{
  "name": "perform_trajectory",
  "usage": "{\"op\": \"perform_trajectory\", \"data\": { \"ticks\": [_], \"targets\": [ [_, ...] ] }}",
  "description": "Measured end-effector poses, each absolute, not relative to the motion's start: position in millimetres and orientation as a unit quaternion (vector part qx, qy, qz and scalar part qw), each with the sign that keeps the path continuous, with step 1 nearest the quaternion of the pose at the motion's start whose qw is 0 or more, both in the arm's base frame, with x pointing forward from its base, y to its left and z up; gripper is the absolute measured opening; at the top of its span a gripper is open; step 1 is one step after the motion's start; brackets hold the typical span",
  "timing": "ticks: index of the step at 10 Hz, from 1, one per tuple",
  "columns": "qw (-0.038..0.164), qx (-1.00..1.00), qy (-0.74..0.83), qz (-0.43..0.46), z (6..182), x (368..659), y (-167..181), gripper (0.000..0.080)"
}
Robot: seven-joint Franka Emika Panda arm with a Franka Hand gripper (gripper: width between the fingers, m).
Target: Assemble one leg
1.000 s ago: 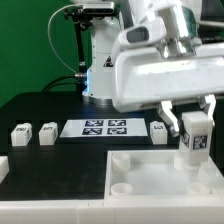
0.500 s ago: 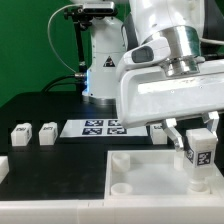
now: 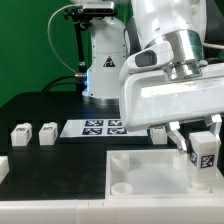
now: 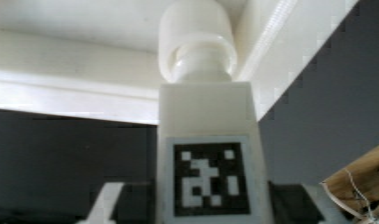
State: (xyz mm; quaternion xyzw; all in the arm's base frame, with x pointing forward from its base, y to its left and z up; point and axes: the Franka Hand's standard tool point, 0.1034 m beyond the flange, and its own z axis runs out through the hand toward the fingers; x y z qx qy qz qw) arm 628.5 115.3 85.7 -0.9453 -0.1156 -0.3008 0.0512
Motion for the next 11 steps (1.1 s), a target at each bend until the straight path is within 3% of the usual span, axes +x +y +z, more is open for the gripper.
{"op": "perform_trajectory", "data": {
  "ticks": [1, 3, 6, 11],
  "targets": [
    [0.051, -0.945, -0.116, -0.301, 85.6, 628.4, 115.2, 0.0290],
    [0.051, -0.945, -0.116, -0.301, 85.5, 628.3, 115.2, 0.0580],
    [0.051, -0.945, -0.116, -0.301, 85.4, 628.3, 115.2, 0.0646],
    [0.051, -0.945, -0.116, -0.300, 85.4, 628.3, 115.2, 0.0649]
  ]
}}
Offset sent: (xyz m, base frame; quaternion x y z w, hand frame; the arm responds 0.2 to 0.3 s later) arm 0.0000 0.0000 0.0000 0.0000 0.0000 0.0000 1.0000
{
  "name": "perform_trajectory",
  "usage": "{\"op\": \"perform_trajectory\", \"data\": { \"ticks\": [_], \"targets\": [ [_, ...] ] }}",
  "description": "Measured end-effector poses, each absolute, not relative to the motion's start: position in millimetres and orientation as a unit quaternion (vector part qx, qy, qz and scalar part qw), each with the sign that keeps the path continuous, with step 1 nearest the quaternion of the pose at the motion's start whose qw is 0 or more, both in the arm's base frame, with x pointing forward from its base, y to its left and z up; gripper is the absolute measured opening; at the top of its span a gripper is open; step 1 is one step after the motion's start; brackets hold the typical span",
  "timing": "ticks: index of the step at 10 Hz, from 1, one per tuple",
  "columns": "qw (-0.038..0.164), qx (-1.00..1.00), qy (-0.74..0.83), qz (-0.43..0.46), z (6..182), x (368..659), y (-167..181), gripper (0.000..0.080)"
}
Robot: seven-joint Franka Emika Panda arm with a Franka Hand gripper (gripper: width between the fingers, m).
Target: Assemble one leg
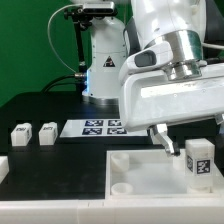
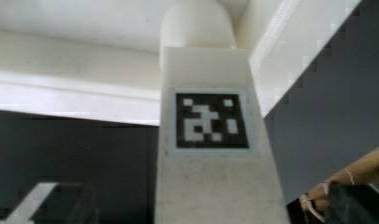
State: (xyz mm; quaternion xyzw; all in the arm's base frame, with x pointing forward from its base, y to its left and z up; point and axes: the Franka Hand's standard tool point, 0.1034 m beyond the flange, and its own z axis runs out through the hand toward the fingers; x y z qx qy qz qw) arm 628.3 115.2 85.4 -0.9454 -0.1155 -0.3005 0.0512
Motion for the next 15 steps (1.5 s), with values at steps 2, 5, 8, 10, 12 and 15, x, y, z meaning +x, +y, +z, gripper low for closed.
{"op": "perform_trajectory", "data": {
  "ticks": [2, 5, 8, 10, 12, 15],
  "targets": [
    [0.065, -0.963, -0.076, -0.251, 85.0, 628.6, 115.2, 0.0649],
    [0.083, -0.982, -0.043, -0.162, 85.5, 631.8, 119.6, 0.0649],
    [0.094, -0.994, -0.052, -0.029, 81.4, 630.2, 121.5, 0.0649],
    [0.097, -0.993, -0.063, 0.007, 76.5, 635.9, 116.0, 0.0649],
    [0.095, -0.994, -0.045, -0.001, 71.8, 632.2, 116.1, 0.0649],
    [0.095, -0.995, 0.012, 0.003, 71.5, 632.9, 115.5, 0.0391]
  ]
}}
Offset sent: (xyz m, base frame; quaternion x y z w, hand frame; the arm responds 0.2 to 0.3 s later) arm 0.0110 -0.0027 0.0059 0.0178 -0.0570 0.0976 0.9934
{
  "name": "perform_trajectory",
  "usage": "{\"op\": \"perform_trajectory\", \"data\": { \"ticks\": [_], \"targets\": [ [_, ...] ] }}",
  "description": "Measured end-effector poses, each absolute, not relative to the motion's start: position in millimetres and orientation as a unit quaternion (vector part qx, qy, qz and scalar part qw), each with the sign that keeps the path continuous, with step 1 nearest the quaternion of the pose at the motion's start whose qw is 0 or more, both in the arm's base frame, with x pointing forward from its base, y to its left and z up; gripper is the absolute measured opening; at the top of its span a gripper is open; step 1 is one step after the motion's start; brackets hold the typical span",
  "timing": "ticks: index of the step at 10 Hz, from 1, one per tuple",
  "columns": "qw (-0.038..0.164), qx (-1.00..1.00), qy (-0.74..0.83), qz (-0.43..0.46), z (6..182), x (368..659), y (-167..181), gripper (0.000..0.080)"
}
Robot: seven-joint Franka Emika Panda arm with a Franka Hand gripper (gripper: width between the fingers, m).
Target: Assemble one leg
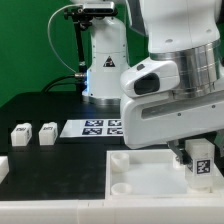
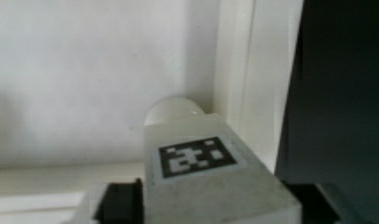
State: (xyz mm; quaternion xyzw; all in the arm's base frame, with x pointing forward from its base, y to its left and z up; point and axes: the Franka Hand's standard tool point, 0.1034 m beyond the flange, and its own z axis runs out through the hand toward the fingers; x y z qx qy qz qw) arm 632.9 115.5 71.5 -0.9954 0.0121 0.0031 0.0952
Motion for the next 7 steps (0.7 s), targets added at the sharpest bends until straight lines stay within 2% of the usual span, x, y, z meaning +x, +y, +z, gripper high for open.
{"op": "perform_trajectory", "data": {
  "ticks": [1, 2, 3, 7],
  "targets": [
    [0.096, -0.993, 0.074, 0.009, 71.3, 633.2, 115.0, 0.0296],
    [0.096, -0.983, 0.155, 0.016, 71.1, 633.5, 114.9, 0.0296],
    [0.097, -0.980, 0.173, 0.018, 70.4, 634.4, 114.5, 0.0296],
    [0.113, -0.838, 0.532, 0.045, 68.5, 636.6, 117.0, 0.0296]
  ]
}}
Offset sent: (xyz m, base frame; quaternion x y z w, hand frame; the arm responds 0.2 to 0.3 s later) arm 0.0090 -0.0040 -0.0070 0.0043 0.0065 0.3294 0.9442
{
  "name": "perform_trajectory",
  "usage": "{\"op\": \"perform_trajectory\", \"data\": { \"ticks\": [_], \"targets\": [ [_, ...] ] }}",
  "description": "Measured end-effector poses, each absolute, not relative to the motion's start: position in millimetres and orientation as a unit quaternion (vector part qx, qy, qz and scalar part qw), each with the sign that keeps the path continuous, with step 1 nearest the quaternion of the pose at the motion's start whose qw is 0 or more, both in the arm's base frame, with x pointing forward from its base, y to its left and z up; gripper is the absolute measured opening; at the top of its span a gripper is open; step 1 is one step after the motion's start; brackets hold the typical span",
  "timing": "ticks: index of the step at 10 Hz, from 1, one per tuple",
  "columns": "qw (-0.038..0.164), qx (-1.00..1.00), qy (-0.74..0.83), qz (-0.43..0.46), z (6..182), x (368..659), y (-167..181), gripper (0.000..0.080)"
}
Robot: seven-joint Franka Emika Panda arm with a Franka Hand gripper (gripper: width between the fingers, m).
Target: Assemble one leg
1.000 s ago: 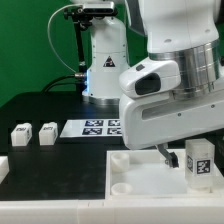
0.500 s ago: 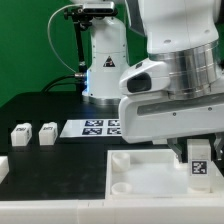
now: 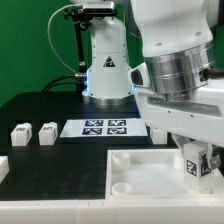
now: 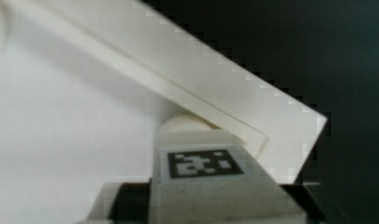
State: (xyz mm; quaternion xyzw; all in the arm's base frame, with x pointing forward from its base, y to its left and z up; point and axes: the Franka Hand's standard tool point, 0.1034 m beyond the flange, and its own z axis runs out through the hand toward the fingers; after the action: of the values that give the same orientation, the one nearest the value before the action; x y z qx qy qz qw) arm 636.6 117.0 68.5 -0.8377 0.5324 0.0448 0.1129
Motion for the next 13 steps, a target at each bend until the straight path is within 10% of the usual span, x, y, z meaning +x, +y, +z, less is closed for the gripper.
{"op": "perform_trajectory", "data": {
  "ticks": [5, 7, 13],
  "targets": [
    [0.127, -0.775, 0.618, 0.049, 67.3, 635.7, 124.9, 0.0304],
    [0.114, -0.874, 0.470, 0.046, 68.3, 631.4, 120.5, 0.0611],
    [0.081, -0.996, 0.014, -0.018, 67.6, 636.3, 113.4, 0.0649]
  ]
}}
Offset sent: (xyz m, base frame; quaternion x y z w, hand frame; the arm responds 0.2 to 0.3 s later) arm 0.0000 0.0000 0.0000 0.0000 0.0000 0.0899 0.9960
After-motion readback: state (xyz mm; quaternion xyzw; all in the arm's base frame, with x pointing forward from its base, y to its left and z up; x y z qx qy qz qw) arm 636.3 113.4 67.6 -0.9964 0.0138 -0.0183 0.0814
